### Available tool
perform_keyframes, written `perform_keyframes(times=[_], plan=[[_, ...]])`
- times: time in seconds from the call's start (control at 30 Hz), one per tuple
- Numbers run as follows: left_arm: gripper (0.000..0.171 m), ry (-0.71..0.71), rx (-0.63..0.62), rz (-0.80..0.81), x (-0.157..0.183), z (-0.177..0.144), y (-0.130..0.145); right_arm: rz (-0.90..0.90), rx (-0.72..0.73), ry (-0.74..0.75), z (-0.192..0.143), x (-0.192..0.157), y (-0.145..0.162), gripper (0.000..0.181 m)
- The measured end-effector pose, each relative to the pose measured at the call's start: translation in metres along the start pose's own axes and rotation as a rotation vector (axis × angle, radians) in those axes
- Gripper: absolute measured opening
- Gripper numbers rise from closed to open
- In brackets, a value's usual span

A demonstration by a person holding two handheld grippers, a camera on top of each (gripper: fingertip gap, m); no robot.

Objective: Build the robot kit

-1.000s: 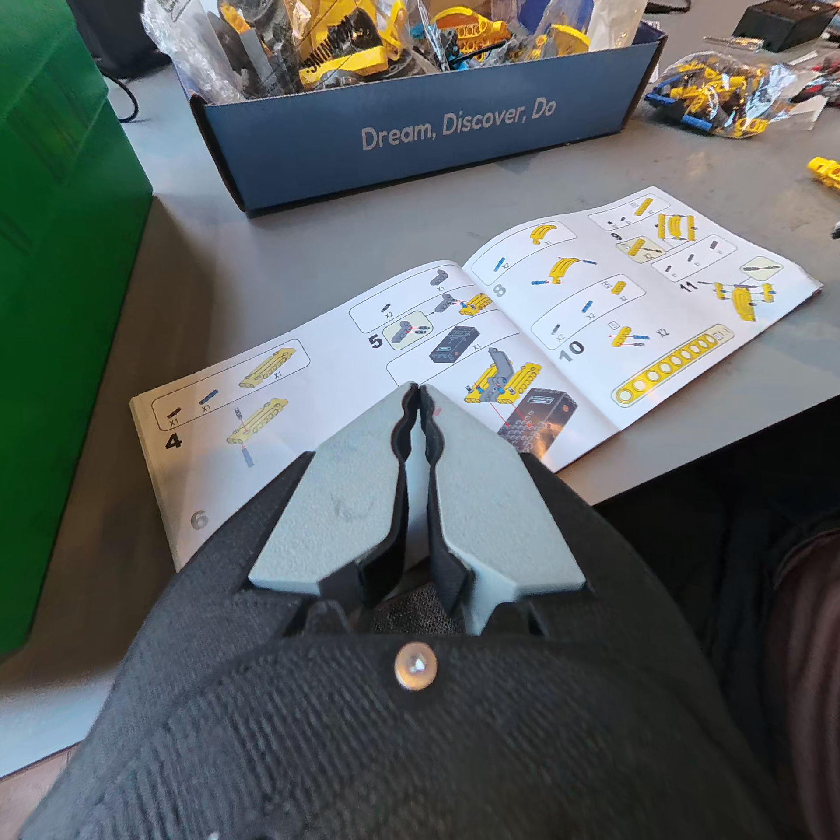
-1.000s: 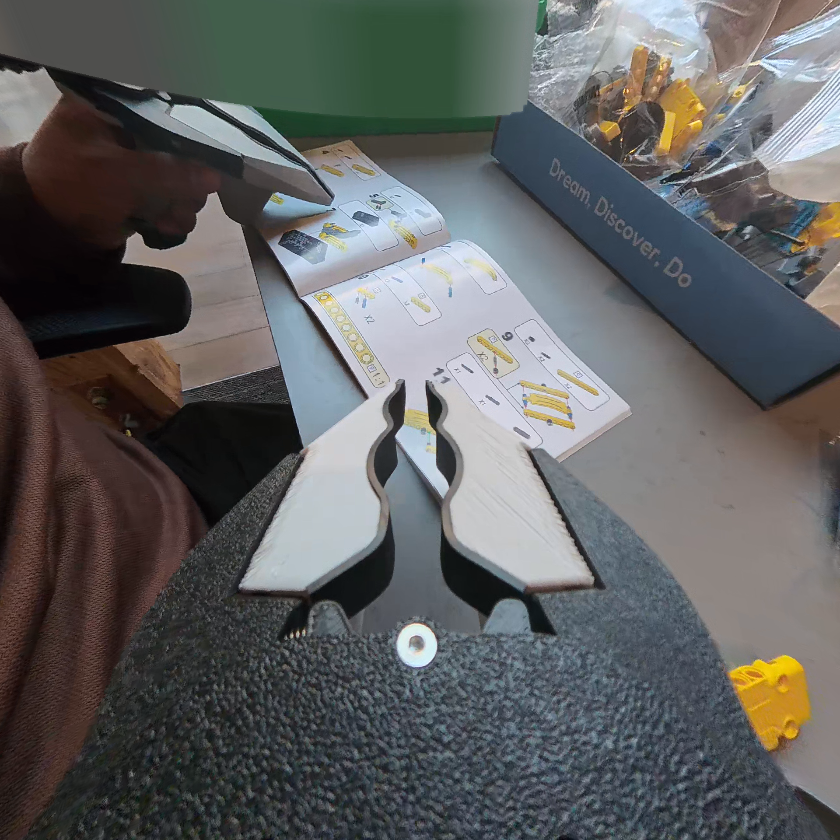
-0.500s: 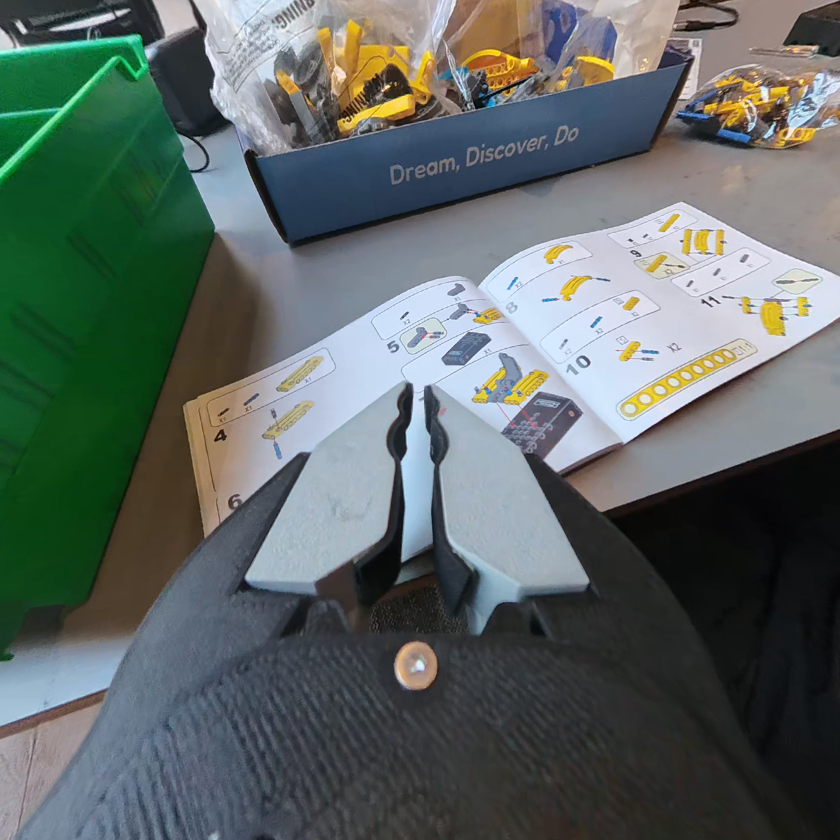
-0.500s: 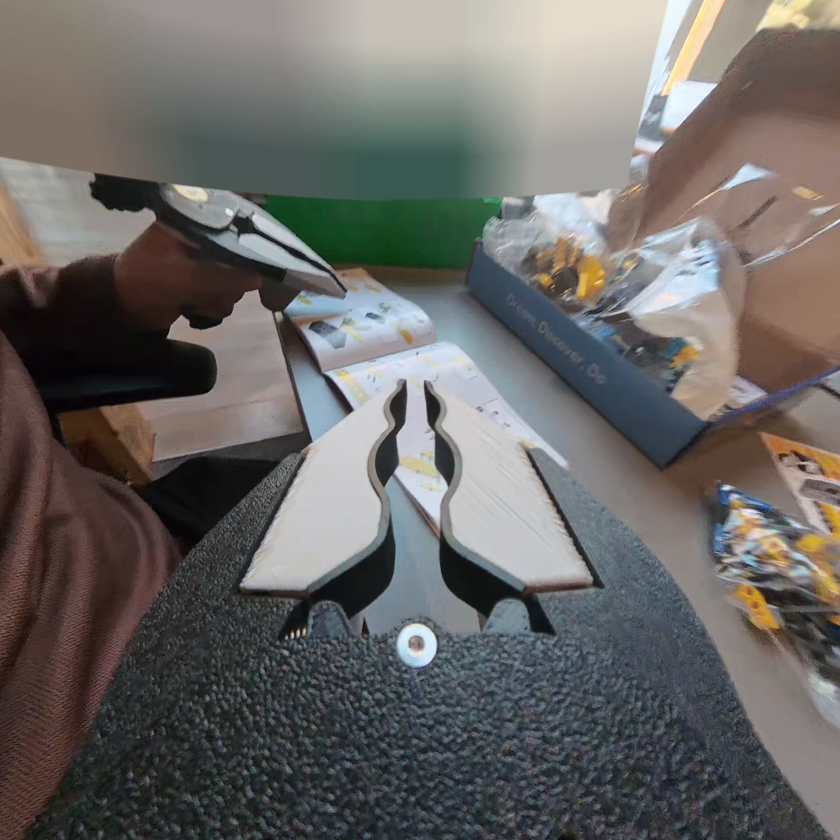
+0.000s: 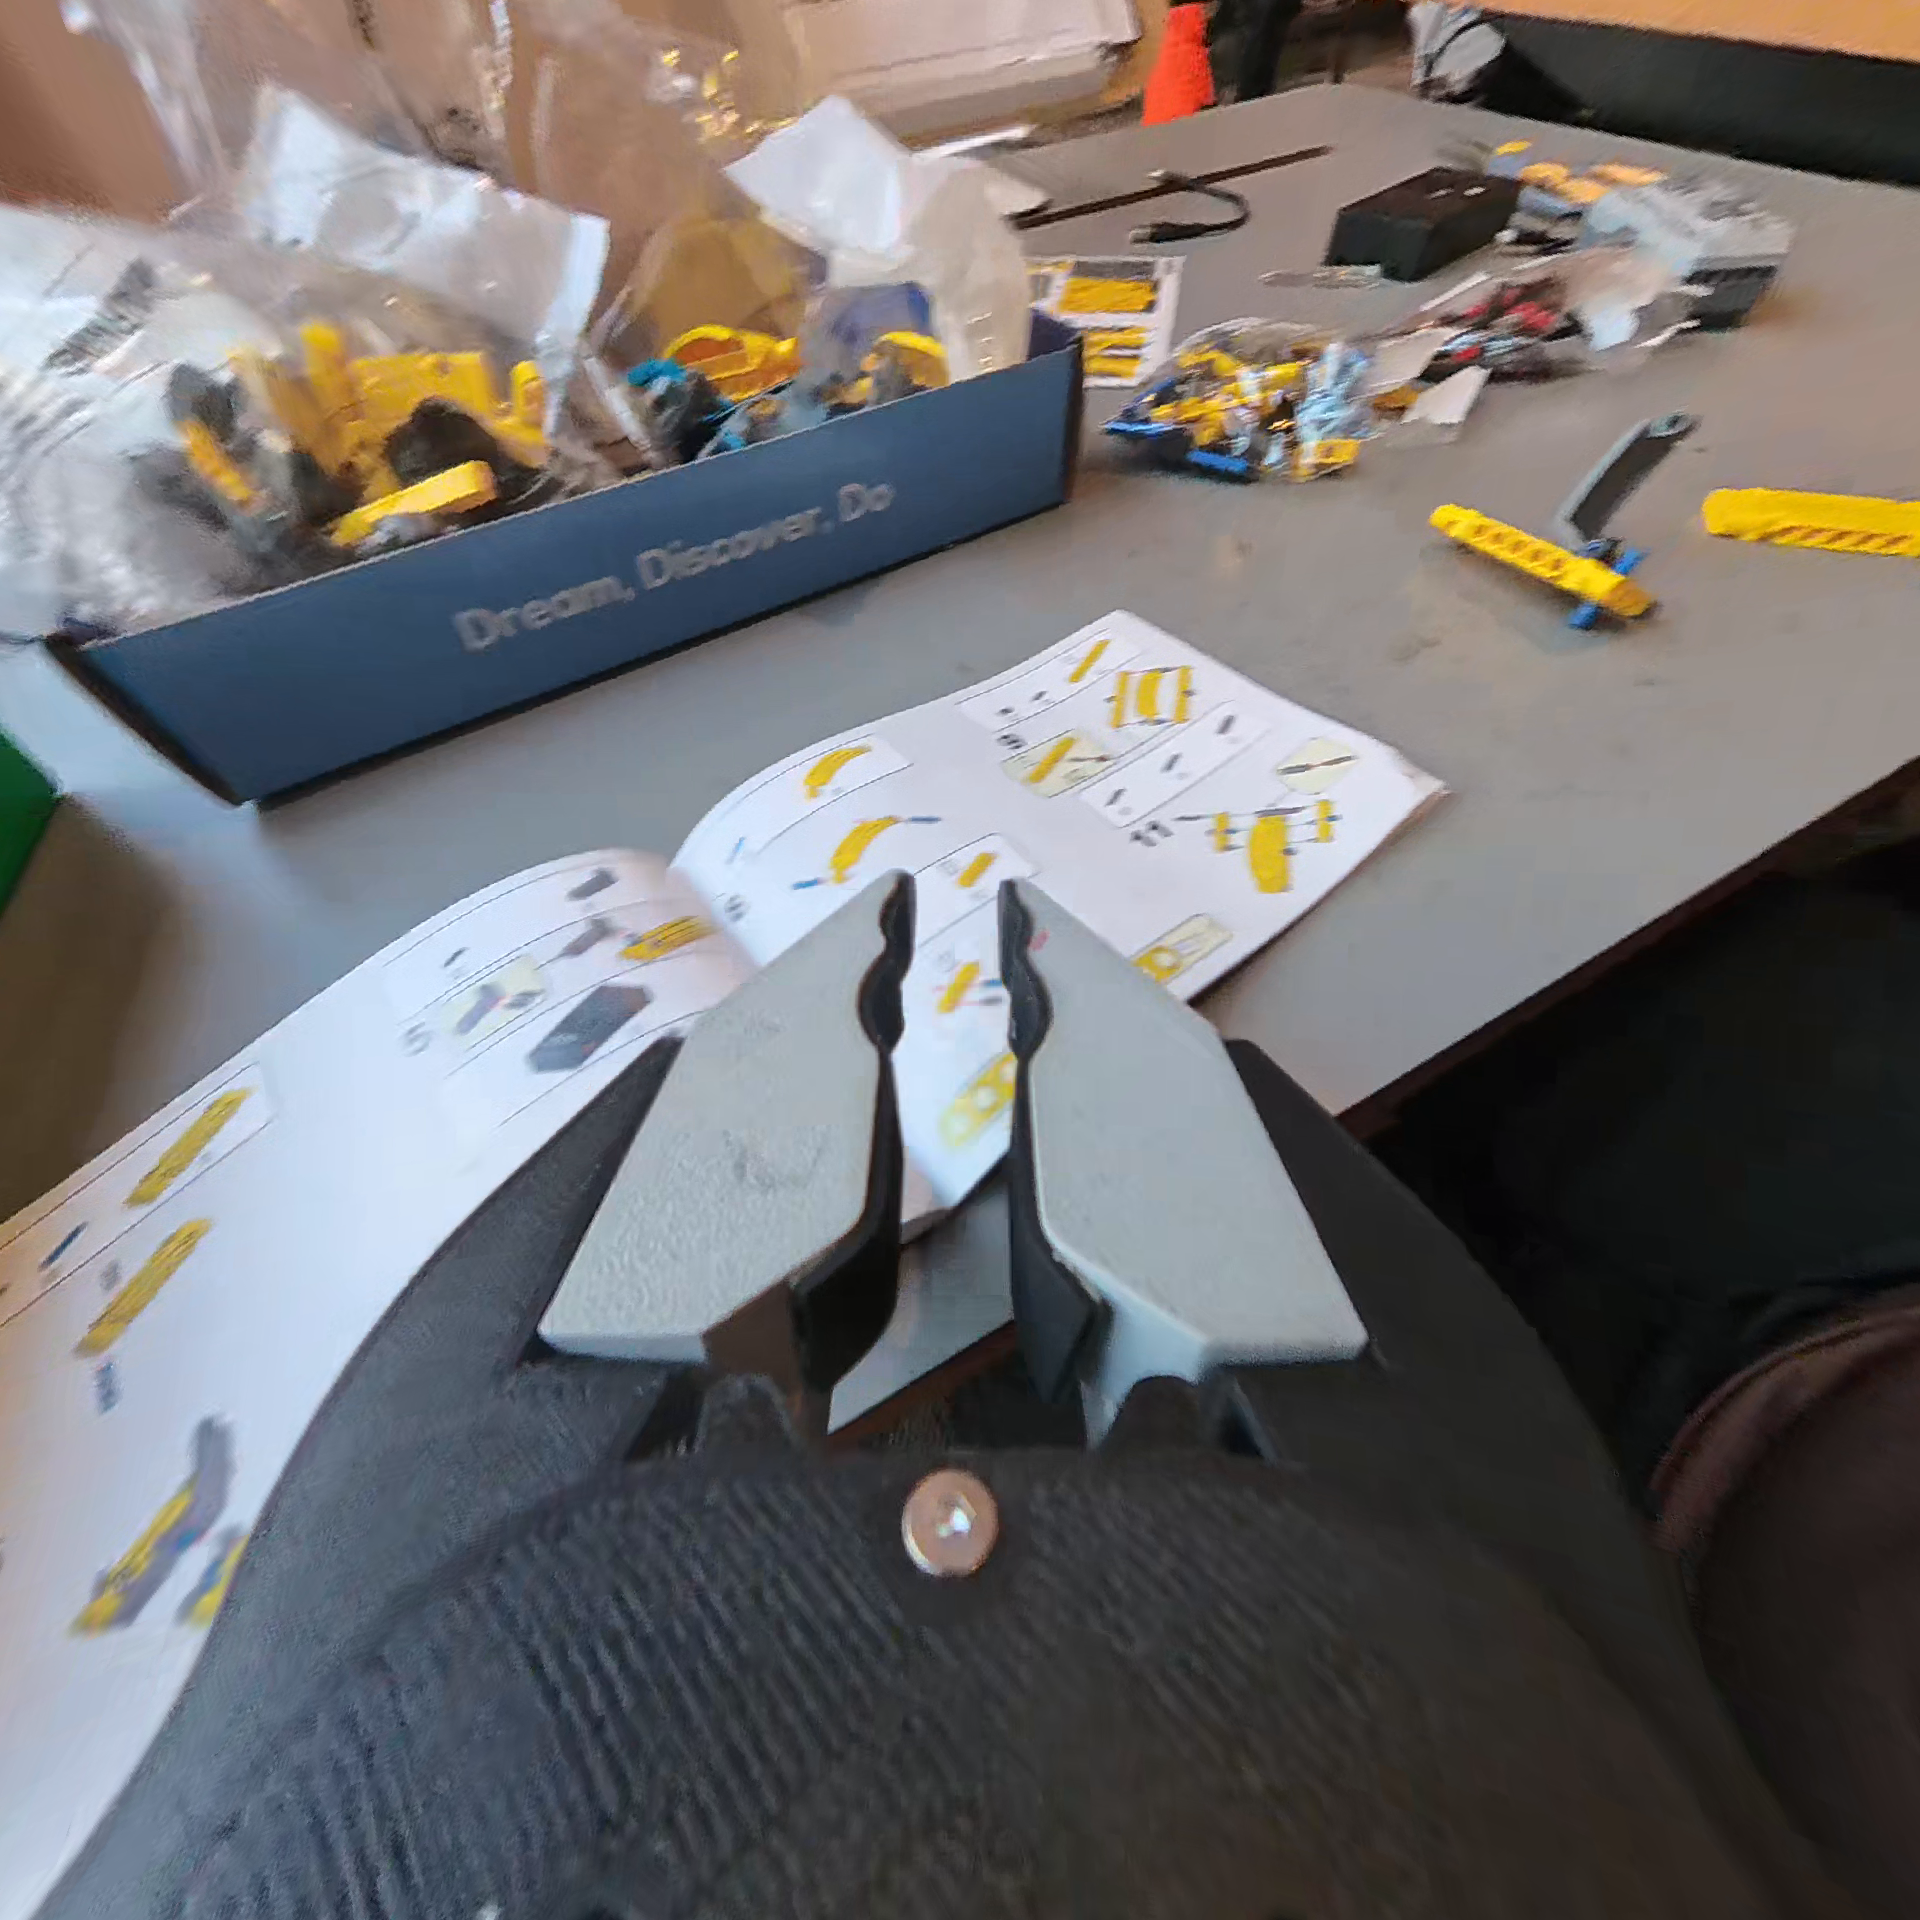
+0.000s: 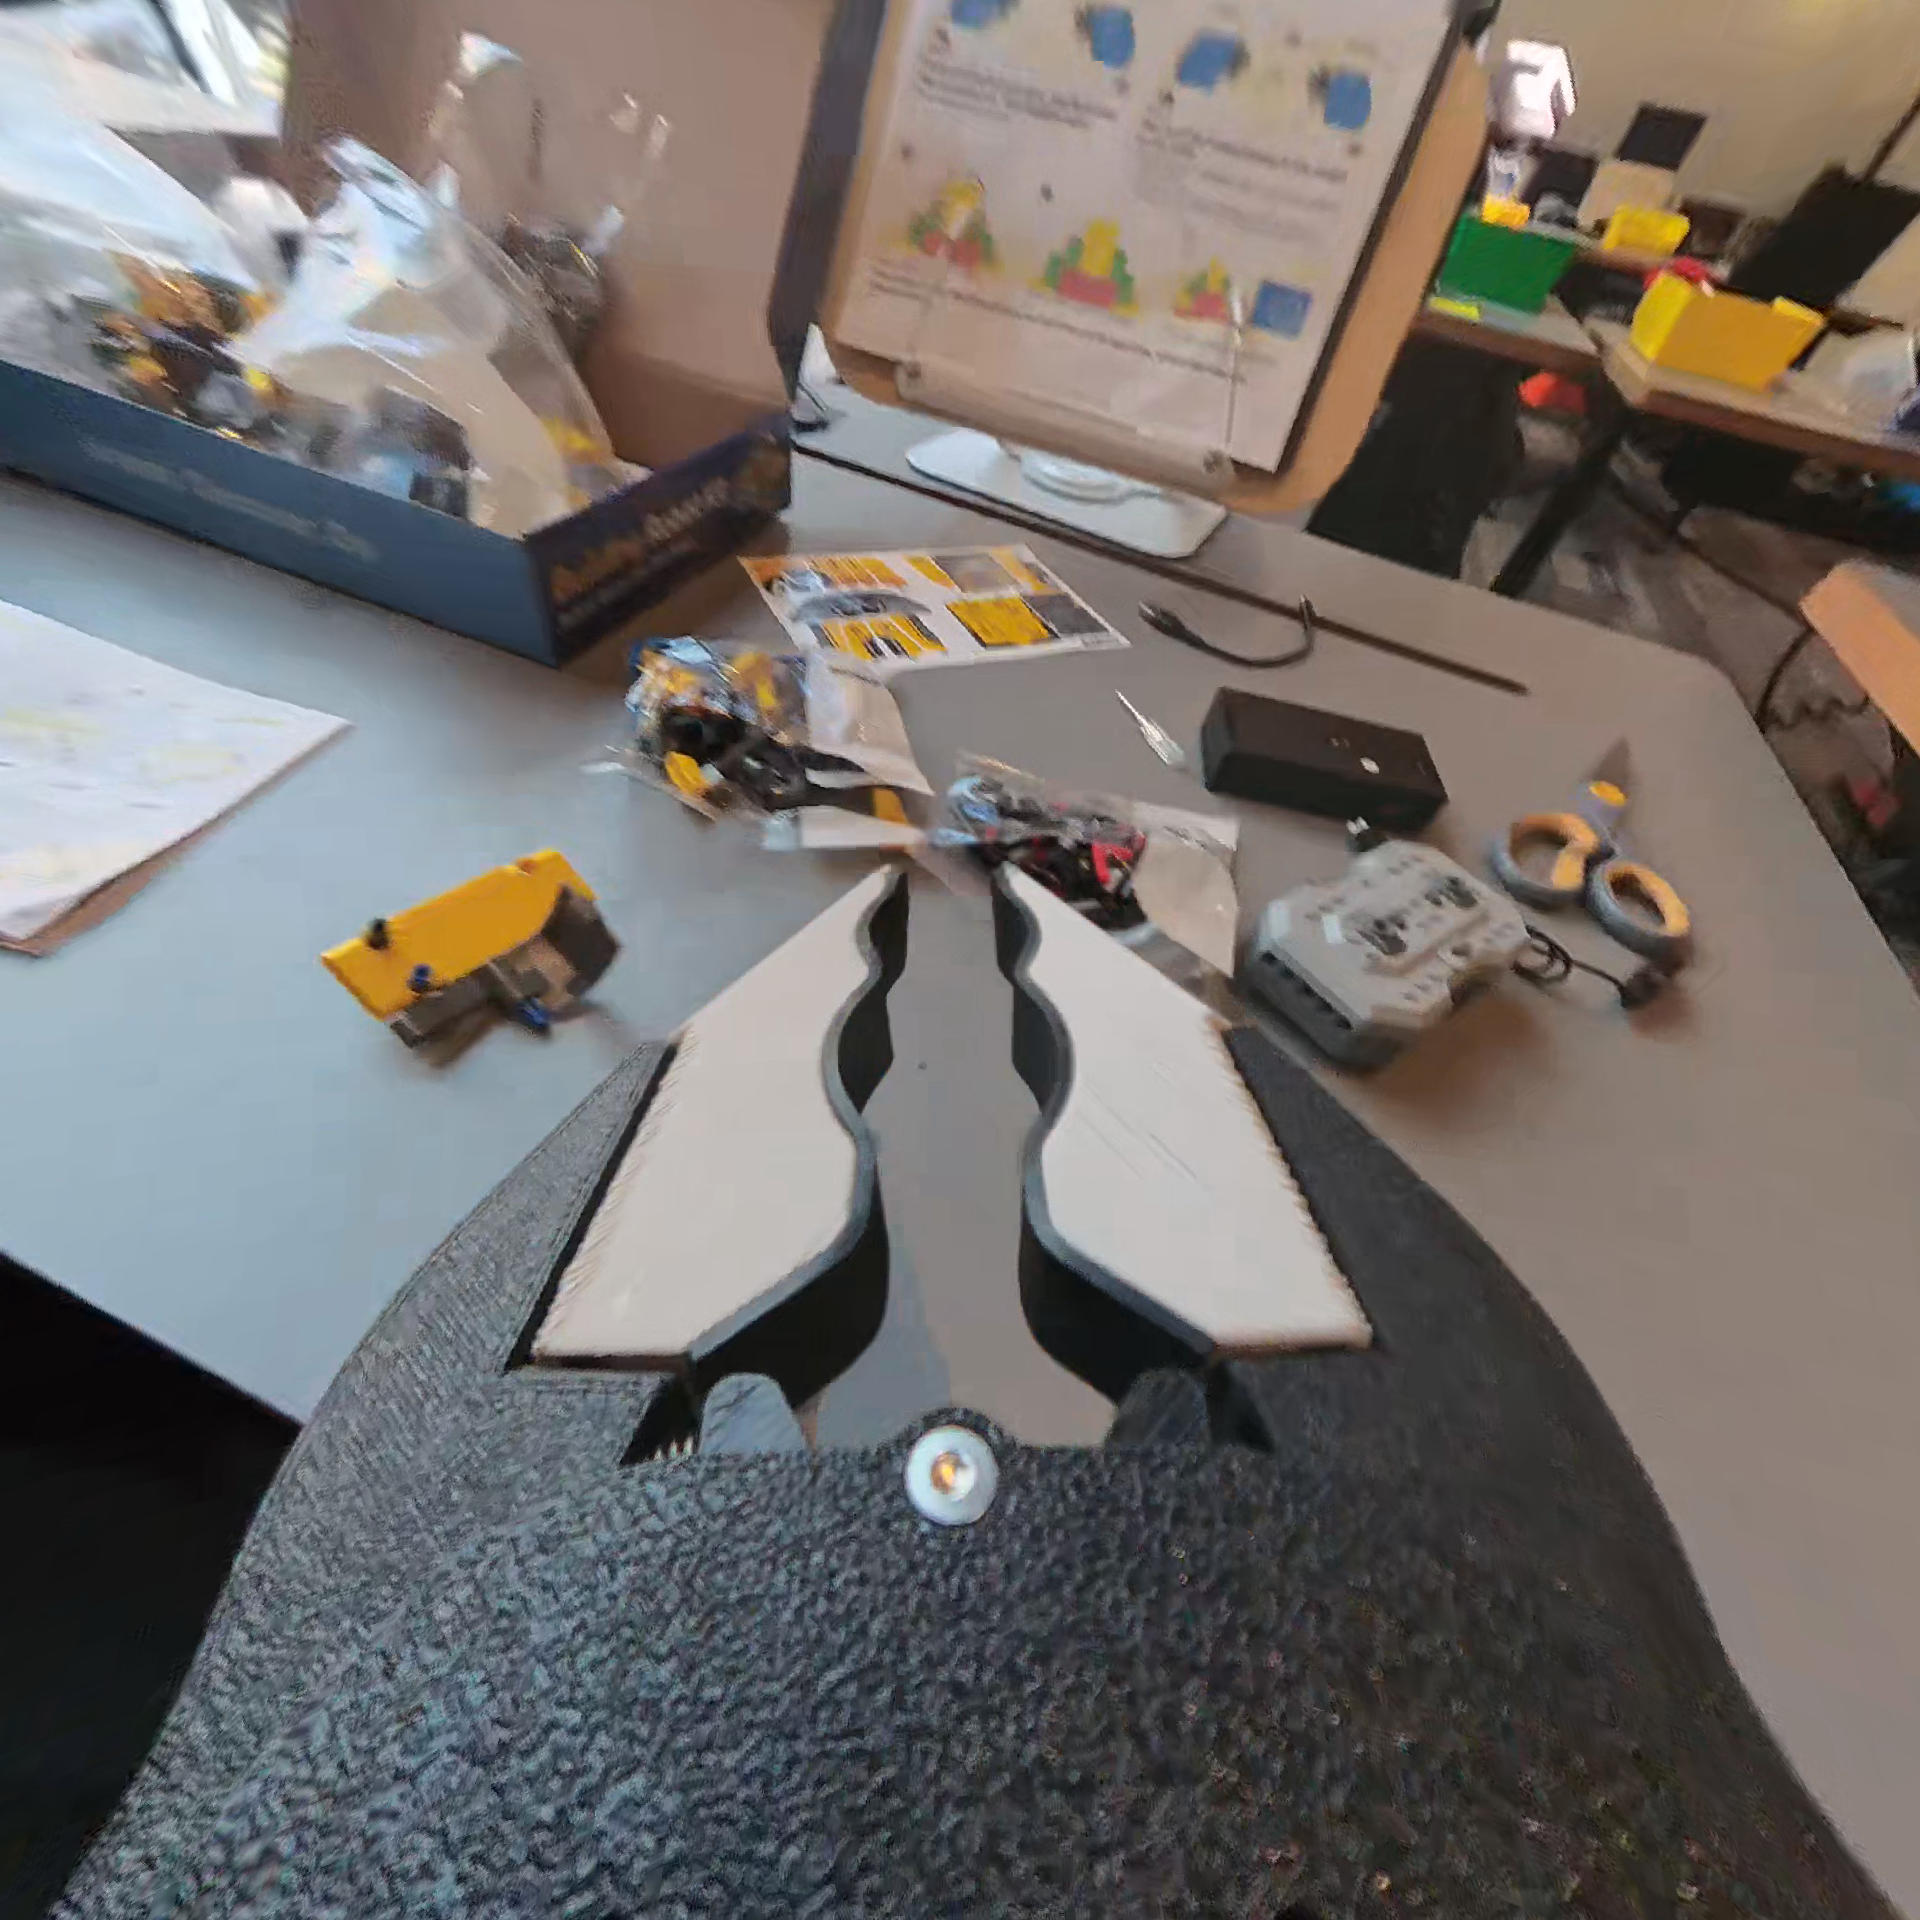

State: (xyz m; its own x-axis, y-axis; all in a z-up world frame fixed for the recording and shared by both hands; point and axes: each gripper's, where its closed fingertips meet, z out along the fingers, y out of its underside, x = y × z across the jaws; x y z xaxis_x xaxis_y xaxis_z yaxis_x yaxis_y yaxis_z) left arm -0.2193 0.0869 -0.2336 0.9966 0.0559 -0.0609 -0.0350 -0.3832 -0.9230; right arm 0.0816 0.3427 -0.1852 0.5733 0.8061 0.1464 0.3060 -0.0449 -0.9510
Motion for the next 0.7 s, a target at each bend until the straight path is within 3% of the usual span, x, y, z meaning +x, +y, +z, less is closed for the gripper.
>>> perform_keyframes(times=[0.13,0.3,0.5,0.7], plan=[[0.012,0.072,0.019,0.079,0.034,0.008,-0.005,0.008,-0.120,-0.007,0.016,0.013,0.027,0.021],[0.009,0.135,-0.011,0.146,0.056,0.016,0.004,-0.109,-0.229,-0.005,0.047,0.024,0.043,0.006],[0.007,0.162,-0.039,0.124,0.055,0.017,0.013,-0.113,-0.344,-0.060,0.088,0.036,0.055,0.008],[0.006,0.176,-0.047,0.089,0.051,0.018,0.015,-0.328,-0.468,-0.133,0.111,0.038,0.070,0.008]])
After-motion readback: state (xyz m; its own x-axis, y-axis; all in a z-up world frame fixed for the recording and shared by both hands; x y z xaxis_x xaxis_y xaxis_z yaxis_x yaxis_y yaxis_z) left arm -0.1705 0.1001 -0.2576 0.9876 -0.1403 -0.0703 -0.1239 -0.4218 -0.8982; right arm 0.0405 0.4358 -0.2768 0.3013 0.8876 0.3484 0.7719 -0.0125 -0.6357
